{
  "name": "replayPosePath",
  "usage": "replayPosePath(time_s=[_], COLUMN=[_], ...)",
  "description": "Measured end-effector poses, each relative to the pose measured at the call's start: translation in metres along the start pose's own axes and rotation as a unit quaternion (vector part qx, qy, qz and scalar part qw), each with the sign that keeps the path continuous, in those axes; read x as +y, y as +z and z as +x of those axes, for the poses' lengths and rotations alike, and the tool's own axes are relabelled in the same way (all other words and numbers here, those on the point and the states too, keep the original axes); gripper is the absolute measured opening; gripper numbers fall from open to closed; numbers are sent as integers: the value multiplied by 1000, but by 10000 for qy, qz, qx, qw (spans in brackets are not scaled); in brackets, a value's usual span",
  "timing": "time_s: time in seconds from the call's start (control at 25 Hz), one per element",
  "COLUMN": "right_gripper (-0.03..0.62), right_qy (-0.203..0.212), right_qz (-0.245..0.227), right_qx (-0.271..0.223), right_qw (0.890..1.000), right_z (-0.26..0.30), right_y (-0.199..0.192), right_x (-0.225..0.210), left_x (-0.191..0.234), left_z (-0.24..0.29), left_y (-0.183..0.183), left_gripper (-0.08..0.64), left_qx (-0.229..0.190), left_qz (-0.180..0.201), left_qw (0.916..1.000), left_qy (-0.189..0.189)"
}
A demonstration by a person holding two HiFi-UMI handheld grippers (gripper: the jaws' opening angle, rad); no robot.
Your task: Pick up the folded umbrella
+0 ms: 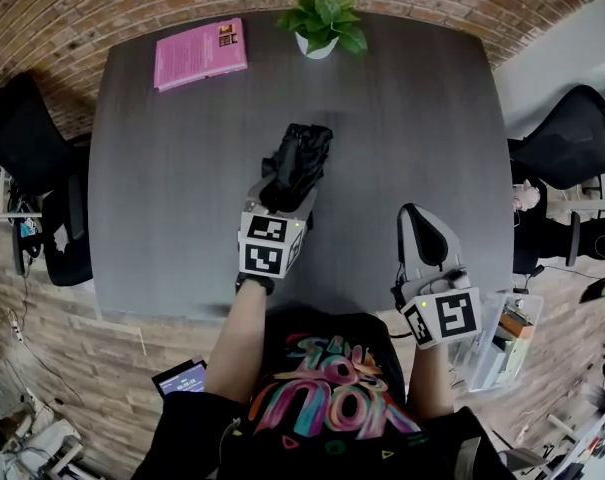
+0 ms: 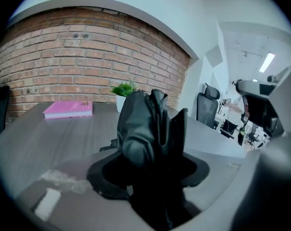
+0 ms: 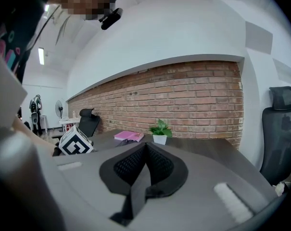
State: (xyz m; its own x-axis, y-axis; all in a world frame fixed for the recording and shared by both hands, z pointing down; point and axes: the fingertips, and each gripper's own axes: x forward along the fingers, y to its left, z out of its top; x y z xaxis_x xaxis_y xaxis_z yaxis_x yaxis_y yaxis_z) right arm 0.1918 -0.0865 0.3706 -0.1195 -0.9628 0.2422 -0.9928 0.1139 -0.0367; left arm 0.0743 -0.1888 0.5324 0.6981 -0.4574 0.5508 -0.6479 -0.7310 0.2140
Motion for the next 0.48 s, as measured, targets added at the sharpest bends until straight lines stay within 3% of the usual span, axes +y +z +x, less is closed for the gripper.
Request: replayPosePath(time_s=[0.48], right_gripper=[-2], right_qy=[639], right_qz=[-240], right_qx=[-177], right_qw=[9975], right_z=[26], right_y=[23], right_x=[19], left_x=[9], left_z=[-61], left_y=[70], left_gripper=[255], left_qx=[-919], left_qz=[129], left_qw=[9954], left_qy=[251])
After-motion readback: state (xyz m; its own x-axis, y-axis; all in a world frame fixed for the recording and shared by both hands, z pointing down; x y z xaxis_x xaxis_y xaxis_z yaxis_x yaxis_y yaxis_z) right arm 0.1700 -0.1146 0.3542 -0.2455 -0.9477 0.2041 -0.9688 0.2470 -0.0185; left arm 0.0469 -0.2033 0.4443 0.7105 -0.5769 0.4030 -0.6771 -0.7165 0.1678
